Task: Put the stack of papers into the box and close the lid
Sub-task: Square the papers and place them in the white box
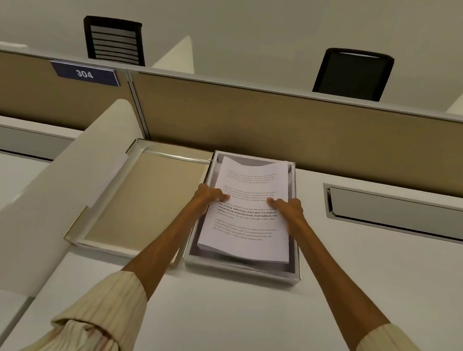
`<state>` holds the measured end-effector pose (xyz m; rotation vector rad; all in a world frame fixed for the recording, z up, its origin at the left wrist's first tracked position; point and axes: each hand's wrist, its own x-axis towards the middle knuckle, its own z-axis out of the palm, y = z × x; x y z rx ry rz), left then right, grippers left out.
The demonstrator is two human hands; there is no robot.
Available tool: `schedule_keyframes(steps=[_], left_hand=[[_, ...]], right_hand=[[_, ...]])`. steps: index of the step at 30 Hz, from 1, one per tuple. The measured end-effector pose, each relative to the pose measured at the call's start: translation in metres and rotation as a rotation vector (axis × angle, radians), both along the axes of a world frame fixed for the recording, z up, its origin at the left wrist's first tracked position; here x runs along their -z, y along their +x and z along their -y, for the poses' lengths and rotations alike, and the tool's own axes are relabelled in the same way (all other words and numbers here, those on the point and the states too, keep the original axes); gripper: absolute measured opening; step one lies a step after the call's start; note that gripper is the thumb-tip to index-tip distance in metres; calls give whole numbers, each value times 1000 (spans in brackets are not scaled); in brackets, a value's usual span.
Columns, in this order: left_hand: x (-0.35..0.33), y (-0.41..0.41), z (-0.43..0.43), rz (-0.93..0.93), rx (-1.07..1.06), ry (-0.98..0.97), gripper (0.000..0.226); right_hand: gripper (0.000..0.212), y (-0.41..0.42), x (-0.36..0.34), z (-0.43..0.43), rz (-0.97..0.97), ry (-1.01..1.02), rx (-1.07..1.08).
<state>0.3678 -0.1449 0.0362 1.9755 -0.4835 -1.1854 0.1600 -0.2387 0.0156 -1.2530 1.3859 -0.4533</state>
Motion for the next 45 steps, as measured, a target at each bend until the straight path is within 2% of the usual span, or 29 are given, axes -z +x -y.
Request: schedule_keyframes(steps=[5, 9, 14, 19, 22, 25, 28, 30, 33, 38, 41, 45], left_hand=[[30, 11, 20, 49, -1, 43, 50], [36, 3, 24, 109, -17, 60, 56], [40, -3, 25, 198, 38, 54, 41], [34, -1, 25, 179, 150, 67, 36], [32, -5, 25, 284, 203, 98, 31], [31, -10, 23, 426, 245, 104, 5], [35, -15, 18, 542, 245, 88, 21], [35, -20, 15, 603, 253, 68, 9], [35, -22, 14, 618, 270, 59, 14], [39, -17, 13, 653, 282, 57, 4], [43, -15, 12, 664, 279, 61, 15], [45, -14, 13, 710, 336, 89, 19]], right_hand=[[30, 21, 16, 11, -120, -50, -26], [29, 25, 26, 11, -219, -92, -40], [37, 25, 29, 12, -246, -103, -65], [30, 23, 26, 16, -268, -94, -115], [35, 21, 21, 18, -307, -94, -150], [19, 21, 16, 14, -364, -161, -170], [15, 20, 15, 8, -440, -254, -153], [15, 21, 17, 4, -458, -296, -132], [16, 23, 23, 1, -461, -331, -114], [18, 22, 26, -1, -447, -323, -52], [16, 23, 27, -10, -430, -374, 3], [23, 23, 26, -13, -409, -384, 9]])
